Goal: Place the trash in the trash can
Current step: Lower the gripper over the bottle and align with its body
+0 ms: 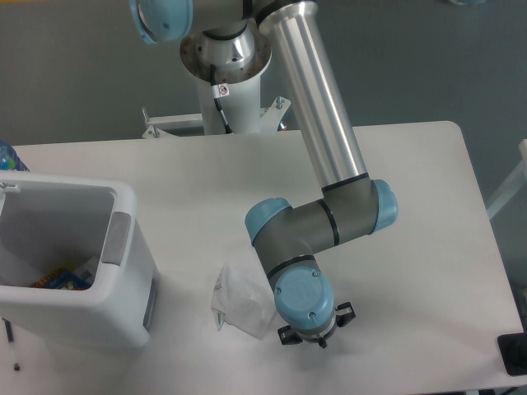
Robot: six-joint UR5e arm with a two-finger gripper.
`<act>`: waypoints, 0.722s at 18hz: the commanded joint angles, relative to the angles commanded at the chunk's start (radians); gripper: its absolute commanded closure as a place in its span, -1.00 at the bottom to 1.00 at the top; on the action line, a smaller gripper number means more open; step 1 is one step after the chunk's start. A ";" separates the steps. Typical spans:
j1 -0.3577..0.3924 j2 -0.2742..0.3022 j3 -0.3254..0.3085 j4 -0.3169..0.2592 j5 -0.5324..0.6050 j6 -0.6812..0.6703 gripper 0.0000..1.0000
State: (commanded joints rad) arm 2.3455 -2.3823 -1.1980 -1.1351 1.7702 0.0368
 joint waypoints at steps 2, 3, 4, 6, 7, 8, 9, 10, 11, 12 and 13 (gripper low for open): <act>0.000 0.005 0.002 0.002 -0.002 0.002 0.98; 0.000 0.008 0.003 0.000 -0.005 0.003 1.00; 0.000 0.011 0.008 0.000 -0.006 0.005 1.00; 0.002 0.028 0.012 0.000 -0.014 0.012 1.00; 0.003 0.038 0.014 0.005 -0.037 0.015 1.00; 0.009 0.050 0.015 0.006 -0.072 0.018 1.00; 0.014 0.058 0.017 0.006 -0.099 0.020 1.00; 0.023 0.067 0.021 0.009 -0.110 0.021 1.00; 0.032 0.074 0.025 0.023 -0.112 0.026 1.00; 0.040 0.075 0.026 0.053 -0.124 0.029 1.00; 0.041 0.074 0.029 0.092 -0.138 0.029 1.00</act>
State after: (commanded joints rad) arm 2.3869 -2.3086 -1.1689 -1.0435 1.6323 0.0660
